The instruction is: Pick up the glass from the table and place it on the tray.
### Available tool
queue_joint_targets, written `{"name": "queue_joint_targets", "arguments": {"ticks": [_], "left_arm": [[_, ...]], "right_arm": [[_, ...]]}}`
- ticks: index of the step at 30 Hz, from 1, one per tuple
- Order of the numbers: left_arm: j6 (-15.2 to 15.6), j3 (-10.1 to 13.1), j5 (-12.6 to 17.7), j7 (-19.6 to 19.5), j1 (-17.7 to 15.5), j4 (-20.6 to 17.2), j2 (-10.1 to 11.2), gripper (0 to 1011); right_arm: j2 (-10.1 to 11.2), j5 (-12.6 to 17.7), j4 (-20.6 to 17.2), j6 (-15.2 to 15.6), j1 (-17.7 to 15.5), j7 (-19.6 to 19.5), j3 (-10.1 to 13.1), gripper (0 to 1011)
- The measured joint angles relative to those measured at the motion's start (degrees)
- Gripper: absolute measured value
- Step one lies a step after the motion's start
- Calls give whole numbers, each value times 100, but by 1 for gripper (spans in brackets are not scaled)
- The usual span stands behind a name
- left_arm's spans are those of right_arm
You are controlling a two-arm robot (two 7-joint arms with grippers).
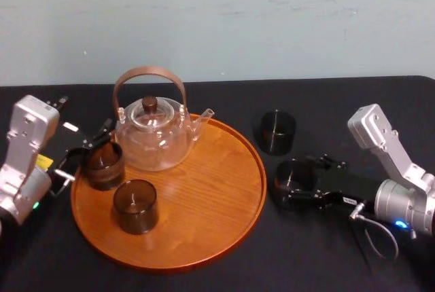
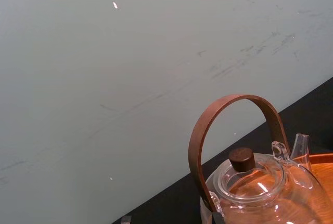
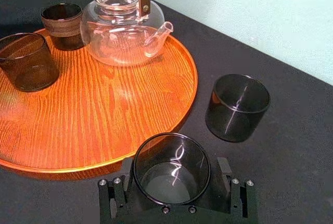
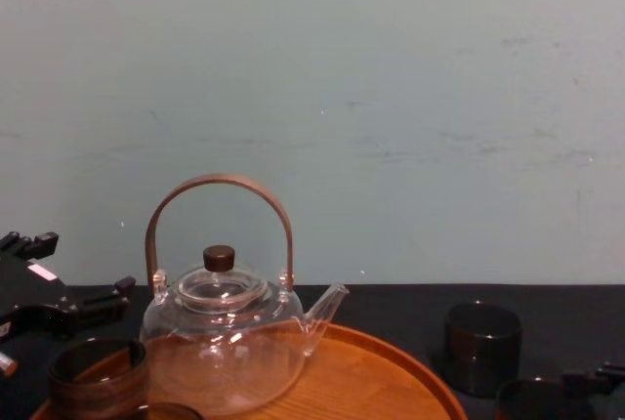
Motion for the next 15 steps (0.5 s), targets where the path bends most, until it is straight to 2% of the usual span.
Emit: {"name": "queue_joint_targets", "arguments": {"ticks": [15], "left_arm": [[0,0,0,0,0,0,0,1002]], "right_arm": [[-33,-78,61,10,68,19,-80,1002]]}}
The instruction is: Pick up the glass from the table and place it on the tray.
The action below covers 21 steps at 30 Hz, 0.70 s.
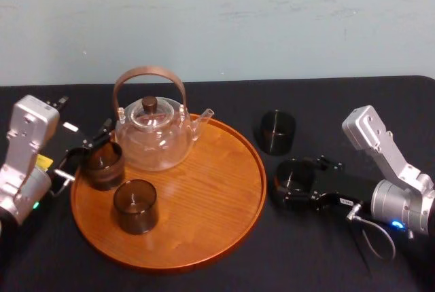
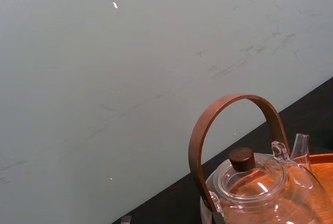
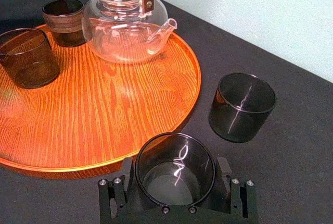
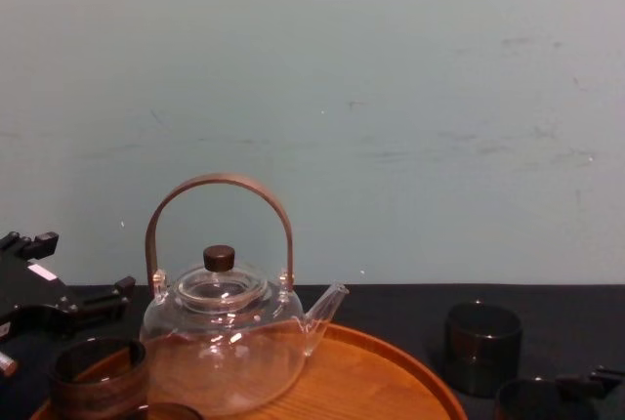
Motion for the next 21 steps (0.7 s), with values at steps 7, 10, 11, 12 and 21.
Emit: {"name": "queue_joint_targets", "arguments": {"ticks": [7,10,11,12,21], "left_arm": [[0,0,0,0,0,0,0,1001],[0,0,0,0,0,0,0,1001],[0,0,0,0,0,0,0,1001],[0,0,0,0,0,0,0,1001],[0,0,0,0,0,0,0,1001]], "right_arm": [[2,13,-1,-1,-3,1,10,960],[3,17,-2,-2,-5,3,13,903],[3,18,-3,-2,-5,3,13,901],[3,19,-3,-2,-6,3,14,901],[3,25,-7,-3,-10,5,19,901]]}}
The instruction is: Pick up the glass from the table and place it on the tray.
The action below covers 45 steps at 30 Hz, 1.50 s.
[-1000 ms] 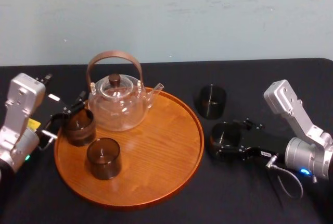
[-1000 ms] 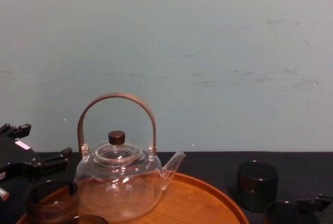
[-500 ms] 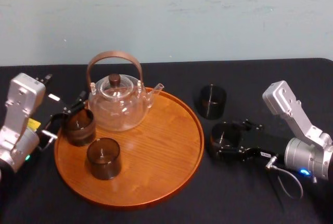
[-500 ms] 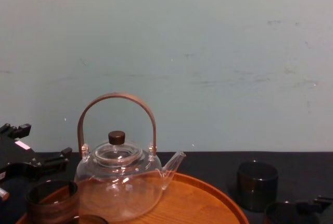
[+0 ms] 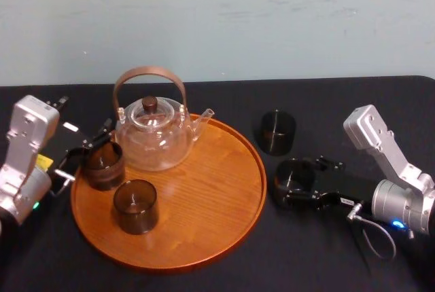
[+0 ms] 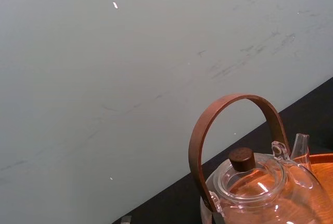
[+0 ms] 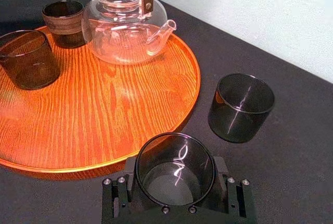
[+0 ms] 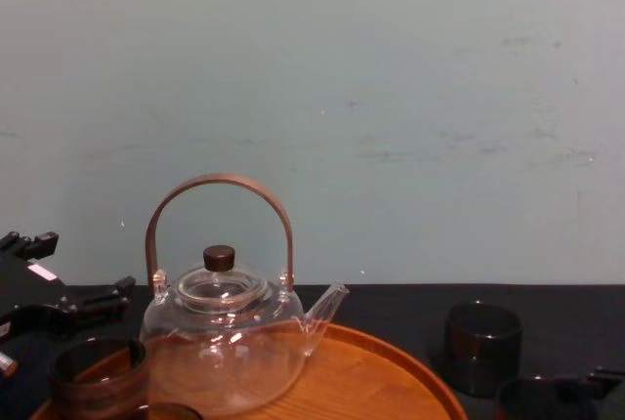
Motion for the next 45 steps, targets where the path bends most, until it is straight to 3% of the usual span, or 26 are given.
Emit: {"name": "queue_joint_targets", "arguments": {"ticks": [10,23,30,40,45], "left_arm": [[0,0,0,0,0,0,0,1001],[0,0,0,0,0,0,0,1001],[0,0,0,0,0,0,0,1001],[0,0,0,0,0,0,0,1001],[0,0,0,0,0,0,0,1001]], "right_arm": [[56,64,-68,-105,-64,55,57,901],[303,369,-586,-247,-224,110,332,901],[373,449,-729,-322,-153,203,342,901],[306,557,-802,-550,84,489,87,901],[193,545,-763,-619,270,623,-195,901]]}}
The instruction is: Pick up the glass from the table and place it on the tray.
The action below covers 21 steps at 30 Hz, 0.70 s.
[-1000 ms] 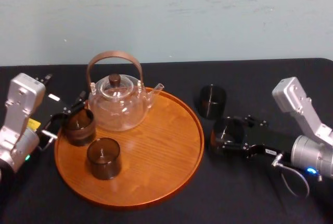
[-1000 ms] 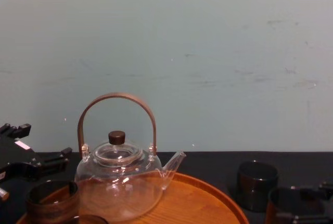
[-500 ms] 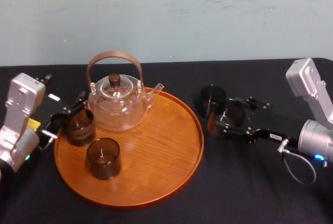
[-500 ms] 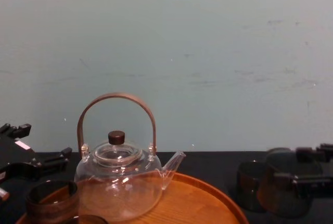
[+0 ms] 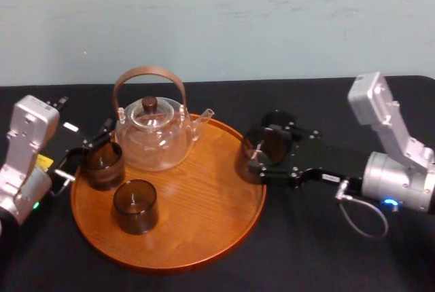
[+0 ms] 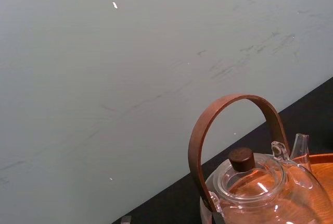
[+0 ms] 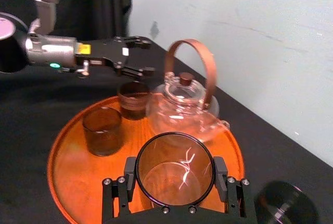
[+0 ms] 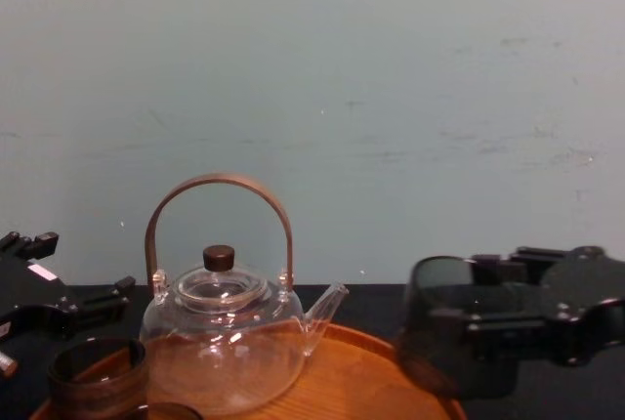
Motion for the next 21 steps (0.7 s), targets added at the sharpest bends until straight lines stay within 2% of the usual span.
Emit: {"name": "queue_joint_targets", "arguments": {"ticks": [10,21], "left_arm": [[0,0,0,0,0,0,0,1001],[0,0,0,0,0,0,0,1002]], "right_arm": [[-227,-65,128,-63,286,180,-466,901],[-416,-110,302,-124,402,276,-853,901]]}}
